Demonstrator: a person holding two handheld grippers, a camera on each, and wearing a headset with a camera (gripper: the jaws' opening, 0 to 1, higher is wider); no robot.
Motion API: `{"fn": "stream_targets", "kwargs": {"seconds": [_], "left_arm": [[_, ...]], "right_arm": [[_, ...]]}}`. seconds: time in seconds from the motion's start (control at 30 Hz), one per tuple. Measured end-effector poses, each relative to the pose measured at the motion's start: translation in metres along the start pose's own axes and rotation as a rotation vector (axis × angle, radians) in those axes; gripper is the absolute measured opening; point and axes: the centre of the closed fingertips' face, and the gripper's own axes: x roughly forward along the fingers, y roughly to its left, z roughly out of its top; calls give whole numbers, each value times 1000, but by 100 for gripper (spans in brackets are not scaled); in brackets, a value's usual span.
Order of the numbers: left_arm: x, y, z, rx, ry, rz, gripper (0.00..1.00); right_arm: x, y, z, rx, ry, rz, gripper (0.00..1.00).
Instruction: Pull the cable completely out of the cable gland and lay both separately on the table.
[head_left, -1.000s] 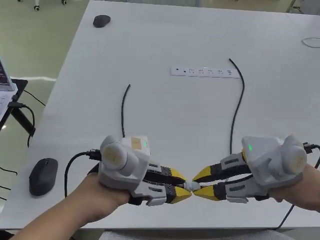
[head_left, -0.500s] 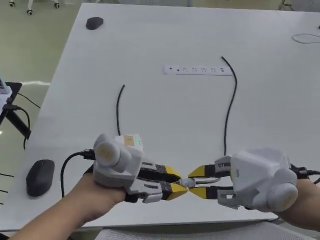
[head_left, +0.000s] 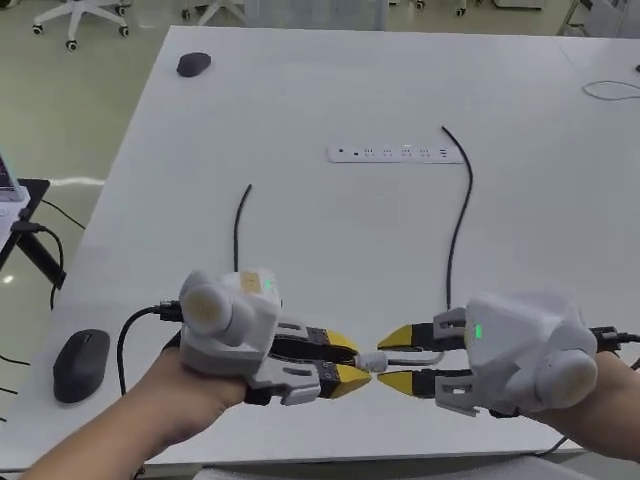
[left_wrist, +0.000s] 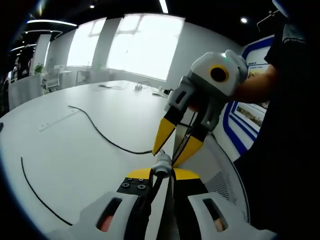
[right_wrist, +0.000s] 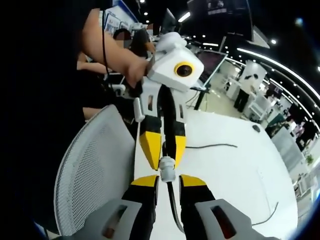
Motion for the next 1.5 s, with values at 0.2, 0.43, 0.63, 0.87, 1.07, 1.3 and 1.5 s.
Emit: {"fn": "stream_targets", "kwargs": {"seconds": [0.2,0.43,0.63,0.87,1.07,1.3,1.5], "left_arm": [[-4,10,12,9,-23,33,15],[-2,22,23,16,-37,67,15],[5,24,28,7,-39,68,15],[5,28,29,3,-38,80,15],[5,29,30,-1,-46,86,15],[5,31,29,-4,-42,82,15],[9,30,28,7,-33,83,15]], "right_arm": [[-18,-23,0,194,-36,-133,22],[-25,-38,-23,227,60,-247,22],[-19,-46,-19,209,61,-300,16],[-9,-45,-14,169,69,-308,13],[-4,-47,-9,130,64,-324,3],[-4,-49,-11,119,79,-336,1],[-4,-48,-15,139,82,-329,0]]}}
